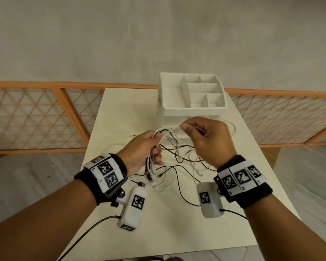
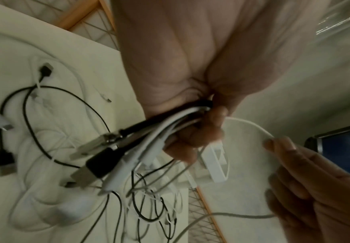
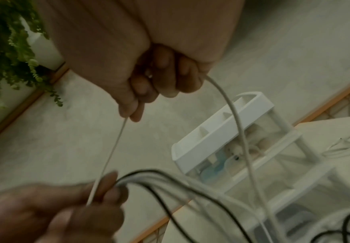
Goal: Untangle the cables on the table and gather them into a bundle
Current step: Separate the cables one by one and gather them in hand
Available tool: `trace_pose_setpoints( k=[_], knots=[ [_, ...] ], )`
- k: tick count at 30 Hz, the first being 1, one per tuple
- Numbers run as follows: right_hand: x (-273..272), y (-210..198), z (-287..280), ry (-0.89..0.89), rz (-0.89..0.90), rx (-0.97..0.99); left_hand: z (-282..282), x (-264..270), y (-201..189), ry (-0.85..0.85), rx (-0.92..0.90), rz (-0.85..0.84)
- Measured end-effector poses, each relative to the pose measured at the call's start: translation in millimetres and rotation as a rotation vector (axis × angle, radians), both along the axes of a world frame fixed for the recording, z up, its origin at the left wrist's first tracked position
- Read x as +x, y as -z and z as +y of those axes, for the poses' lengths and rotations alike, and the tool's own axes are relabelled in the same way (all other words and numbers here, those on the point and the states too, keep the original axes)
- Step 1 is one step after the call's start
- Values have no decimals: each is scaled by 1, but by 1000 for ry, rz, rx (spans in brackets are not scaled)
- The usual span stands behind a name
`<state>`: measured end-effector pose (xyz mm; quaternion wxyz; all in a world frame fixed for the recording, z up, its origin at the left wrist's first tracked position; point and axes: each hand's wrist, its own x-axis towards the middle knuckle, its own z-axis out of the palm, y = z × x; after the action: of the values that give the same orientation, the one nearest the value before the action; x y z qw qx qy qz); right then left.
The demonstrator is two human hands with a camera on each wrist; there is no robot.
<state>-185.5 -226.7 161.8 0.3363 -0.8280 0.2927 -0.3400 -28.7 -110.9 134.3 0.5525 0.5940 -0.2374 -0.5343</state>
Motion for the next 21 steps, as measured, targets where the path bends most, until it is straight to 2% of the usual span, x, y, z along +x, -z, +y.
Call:
trace_pose_setpoints(
  k=[3, 6, 8, 10, 12, 14, 17, 21],
  knots=[
    [-11, -8, -23, 128, 6, 13, 9, 10, 8, -6, 26, -8],
    [-28, -6, -49, 207, 136, 61, 17, 21, 12, 4, 70, -103],
    [-39, 2, -65, 179, 362, 102, 21, 28, 12, 0, 74, -141],
    [-47, 19, -78, 165, 648, 54, 25, 34, 12, 7, 78, -183],
    [-55, 37, -91, 266, 781, 6, 28, 37, 12, 46, 102, -265],
    [-63, 41, -104, 450, 745, 102, 30, 39, 13, 74, 141, -347],
    [-73, 35, -123, 578, 501, 190, 34, 41, 16, 81, 185, -442],
    [-72, 19, -120, 599, 161, 52, 32, 38, 20, 132, 203, -525]
  ],
)
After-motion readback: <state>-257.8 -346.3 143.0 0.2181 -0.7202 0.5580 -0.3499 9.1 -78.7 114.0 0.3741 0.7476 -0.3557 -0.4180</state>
